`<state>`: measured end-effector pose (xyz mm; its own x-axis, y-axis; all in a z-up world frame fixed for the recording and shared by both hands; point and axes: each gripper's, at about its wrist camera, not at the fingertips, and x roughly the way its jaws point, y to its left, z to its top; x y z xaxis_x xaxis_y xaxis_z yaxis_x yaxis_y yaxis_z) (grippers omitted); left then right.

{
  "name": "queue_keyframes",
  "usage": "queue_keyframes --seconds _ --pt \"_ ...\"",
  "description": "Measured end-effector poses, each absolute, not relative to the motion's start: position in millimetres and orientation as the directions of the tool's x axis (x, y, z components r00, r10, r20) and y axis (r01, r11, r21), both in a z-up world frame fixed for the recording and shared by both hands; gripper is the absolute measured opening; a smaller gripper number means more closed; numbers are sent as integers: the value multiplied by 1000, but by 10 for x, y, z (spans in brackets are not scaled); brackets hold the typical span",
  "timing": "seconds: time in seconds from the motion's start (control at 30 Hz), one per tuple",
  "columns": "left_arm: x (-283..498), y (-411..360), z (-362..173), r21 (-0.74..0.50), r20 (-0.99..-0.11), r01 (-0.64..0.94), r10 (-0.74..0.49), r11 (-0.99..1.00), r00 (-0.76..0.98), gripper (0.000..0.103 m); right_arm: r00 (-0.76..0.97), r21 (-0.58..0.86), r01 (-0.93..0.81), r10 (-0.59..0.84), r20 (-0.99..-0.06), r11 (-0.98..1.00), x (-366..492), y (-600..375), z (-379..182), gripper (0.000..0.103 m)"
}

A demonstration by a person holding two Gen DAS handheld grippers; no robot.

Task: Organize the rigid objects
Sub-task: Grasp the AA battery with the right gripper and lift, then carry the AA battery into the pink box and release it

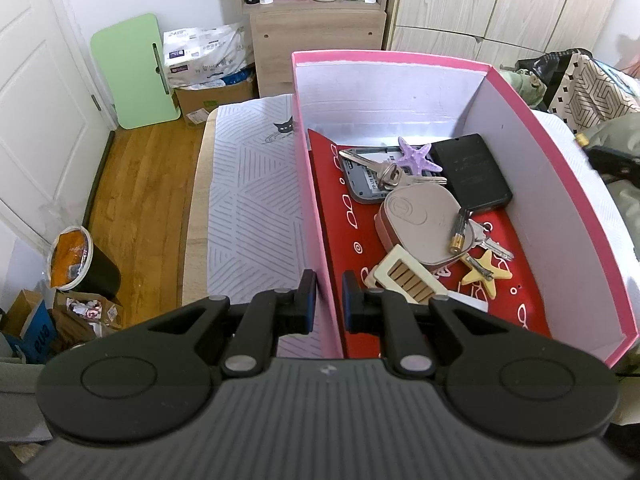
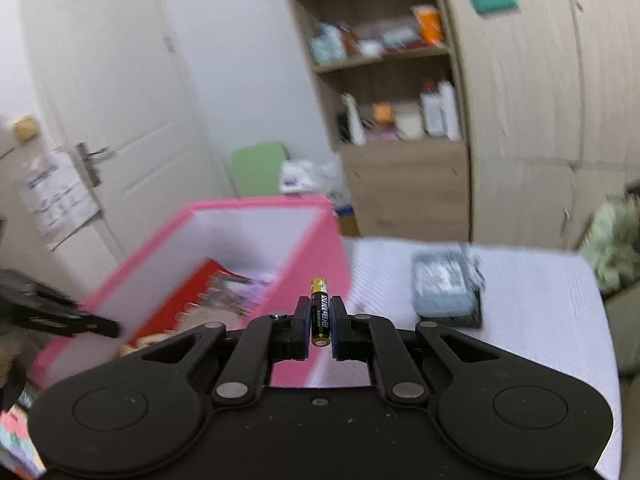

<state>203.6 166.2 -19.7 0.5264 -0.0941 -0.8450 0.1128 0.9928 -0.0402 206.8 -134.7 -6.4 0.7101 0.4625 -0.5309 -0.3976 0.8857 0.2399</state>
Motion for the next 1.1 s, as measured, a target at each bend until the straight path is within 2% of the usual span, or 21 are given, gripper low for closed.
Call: queue_keyframes --seconds 0.1,0.23,0.4,0.53,0.67,1.1 --pt "2025 1656 -205 -36 -842 114 -91 993 532 12 691 114 -525 501 -522 843 1846 -1082 121 11" --pt "2022 1658 -211 -48 -842 113 -101 992 529 12 615 52 -634 544 -571 771 1766 -711 94 11" --pt "2019 1656 -238 -48 -841 101 -95 994 533 12 577 31 -637 502 -644 771 2010 -422 2 11" --pt "2031 1706 -226 -63 -841 101 -107 993 530 12 557 -53 -657 437 -707 752 2035 -262 -36 11" --pt "2040 1724 -227 -77 -837 92 -114 993 535 12 571 -102 -649 394 -720 753 1983 -197 -84 11" --pt "2031 1697 -208 -66 -840 97 -108 993 531 12 545 51 -596 450 -707 801 2131 -357 -131 11"
